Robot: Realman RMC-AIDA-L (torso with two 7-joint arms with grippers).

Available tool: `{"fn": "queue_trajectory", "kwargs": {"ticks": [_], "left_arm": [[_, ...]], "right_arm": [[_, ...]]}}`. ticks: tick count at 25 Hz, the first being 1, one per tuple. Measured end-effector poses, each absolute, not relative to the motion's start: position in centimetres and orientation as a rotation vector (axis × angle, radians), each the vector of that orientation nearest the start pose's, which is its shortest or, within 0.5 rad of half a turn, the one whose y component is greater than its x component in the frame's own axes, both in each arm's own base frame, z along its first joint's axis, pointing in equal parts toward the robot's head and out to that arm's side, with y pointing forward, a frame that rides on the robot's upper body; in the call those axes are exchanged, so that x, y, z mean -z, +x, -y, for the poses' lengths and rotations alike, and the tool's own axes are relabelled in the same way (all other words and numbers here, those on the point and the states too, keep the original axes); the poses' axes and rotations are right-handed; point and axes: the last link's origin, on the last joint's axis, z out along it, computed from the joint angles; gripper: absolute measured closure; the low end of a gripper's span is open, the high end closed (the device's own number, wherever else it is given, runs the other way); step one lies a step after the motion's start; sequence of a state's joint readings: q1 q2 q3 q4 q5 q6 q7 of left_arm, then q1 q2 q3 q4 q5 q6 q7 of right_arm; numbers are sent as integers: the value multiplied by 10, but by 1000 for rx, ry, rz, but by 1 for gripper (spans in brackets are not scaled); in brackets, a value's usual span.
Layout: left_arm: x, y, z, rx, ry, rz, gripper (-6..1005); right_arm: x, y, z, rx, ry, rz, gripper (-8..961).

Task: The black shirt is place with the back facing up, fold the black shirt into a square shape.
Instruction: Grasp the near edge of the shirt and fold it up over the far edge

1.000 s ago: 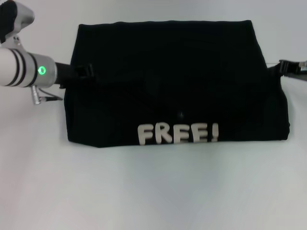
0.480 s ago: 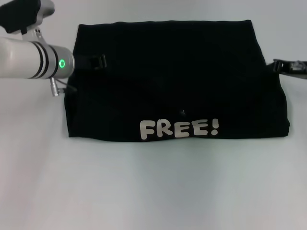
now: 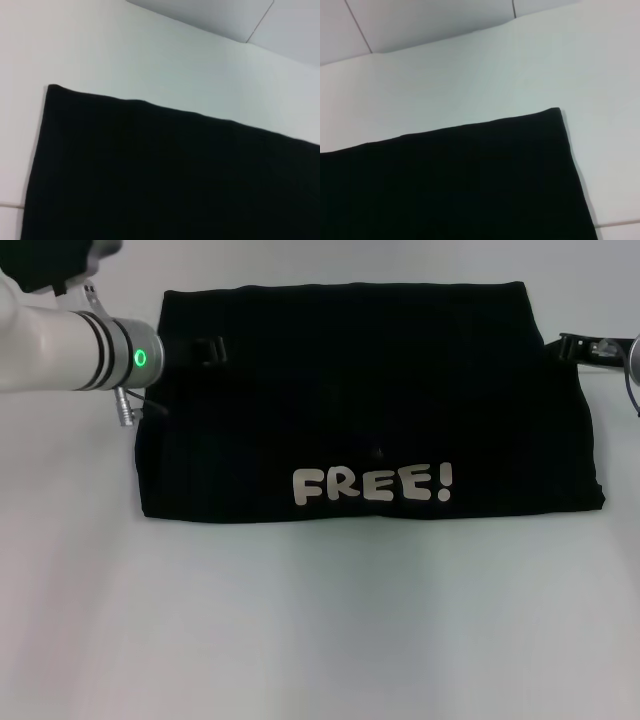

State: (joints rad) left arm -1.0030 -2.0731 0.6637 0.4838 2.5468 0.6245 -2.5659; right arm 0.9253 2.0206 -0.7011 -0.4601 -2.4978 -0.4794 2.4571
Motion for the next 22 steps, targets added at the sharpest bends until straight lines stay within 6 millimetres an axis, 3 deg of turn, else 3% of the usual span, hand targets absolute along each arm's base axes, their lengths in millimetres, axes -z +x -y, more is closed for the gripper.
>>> {"fn": "queue_trajectory", "kwargs": {"ticks": [9, 12, 17, 22], "left_arm": [[16, -203, -490, 301, -1921, 1313, 774], [18, -199, -491, 290, -1940, 1298, 771], [20, -192, -487, 270, -1998, 1319, 766], [-2, -192, -470, 304, -2070, 1493, 760]], "right_arm": [[-18, 250, -491, -238, -1818, -1205, 889], [-18, 246, -492, -208, -1857, -1187, 846], [-26, 246, -493, -204, -1871, -1221, 775], [-48, 246, -487, -216, -1902, -1342, 704]]}}
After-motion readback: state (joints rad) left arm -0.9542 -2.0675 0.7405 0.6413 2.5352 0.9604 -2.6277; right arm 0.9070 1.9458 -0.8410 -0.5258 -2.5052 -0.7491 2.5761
